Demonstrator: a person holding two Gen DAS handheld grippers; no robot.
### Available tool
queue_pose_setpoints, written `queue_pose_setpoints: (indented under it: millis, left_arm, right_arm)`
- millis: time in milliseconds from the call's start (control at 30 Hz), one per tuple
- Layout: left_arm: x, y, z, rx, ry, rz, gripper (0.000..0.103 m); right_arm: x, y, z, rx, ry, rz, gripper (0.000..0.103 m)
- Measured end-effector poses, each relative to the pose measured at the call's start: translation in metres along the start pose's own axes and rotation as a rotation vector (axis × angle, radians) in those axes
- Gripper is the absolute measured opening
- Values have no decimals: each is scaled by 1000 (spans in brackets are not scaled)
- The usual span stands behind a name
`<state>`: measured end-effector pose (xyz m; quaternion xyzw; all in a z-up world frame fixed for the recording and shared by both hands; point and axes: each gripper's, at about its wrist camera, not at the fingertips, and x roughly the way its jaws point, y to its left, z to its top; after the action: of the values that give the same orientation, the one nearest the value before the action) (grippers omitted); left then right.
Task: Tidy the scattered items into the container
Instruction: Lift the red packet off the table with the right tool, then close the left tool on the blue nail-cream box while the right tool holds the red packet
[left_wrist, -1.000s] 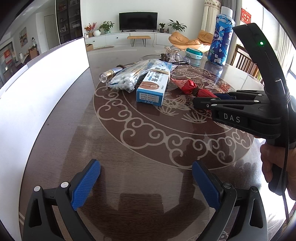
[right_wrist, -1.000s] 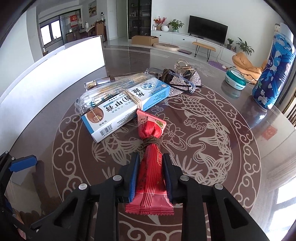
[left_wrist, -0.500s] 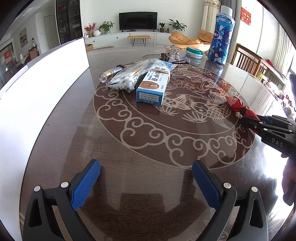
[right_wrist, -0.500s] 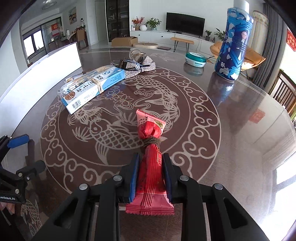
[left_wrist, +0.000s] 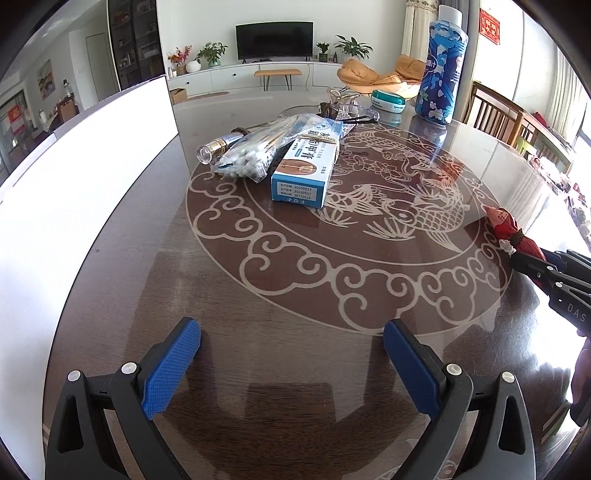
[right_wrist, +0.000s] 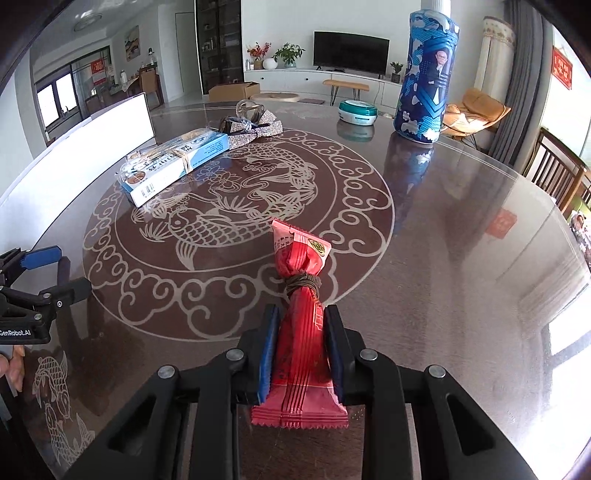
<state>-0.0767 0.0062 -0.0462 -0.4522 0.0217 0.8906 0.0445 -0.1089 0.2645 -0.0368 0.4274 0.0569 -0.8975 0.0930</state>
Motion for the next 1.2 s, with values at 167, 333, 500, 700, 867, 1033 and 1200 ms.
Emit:
queue_pose_setpoints:
  millis: [167,333,500,700,867,1033,1200]
  left_arm:
    - [0,0,0,0,0,0,101]
    - [0,0,0,1,0,1,101]
    - [3,-3,1,25,7,-21,103]
    - [20,-15,25,112,12,-82,103]
    - [39,-20,52,110,12,-79,103]
    - [54,-37,73,147,12,-104,103]
    - [68,-38,92,149,12,-106,103]
  right_arm:
    - [0,0,0,7,1,-2,30]
    - [0,0,0,7,1,2,33]
    - [0,1,0,-1,0,-7,35]
    - [-1,7,0,-34,-5,-23,35]
    - [0,6,-1,-33,-4,-3,35]
    - [0,4,0,-20,-2,3,36]
    - [0,6,0,-28,-4,-8,36]
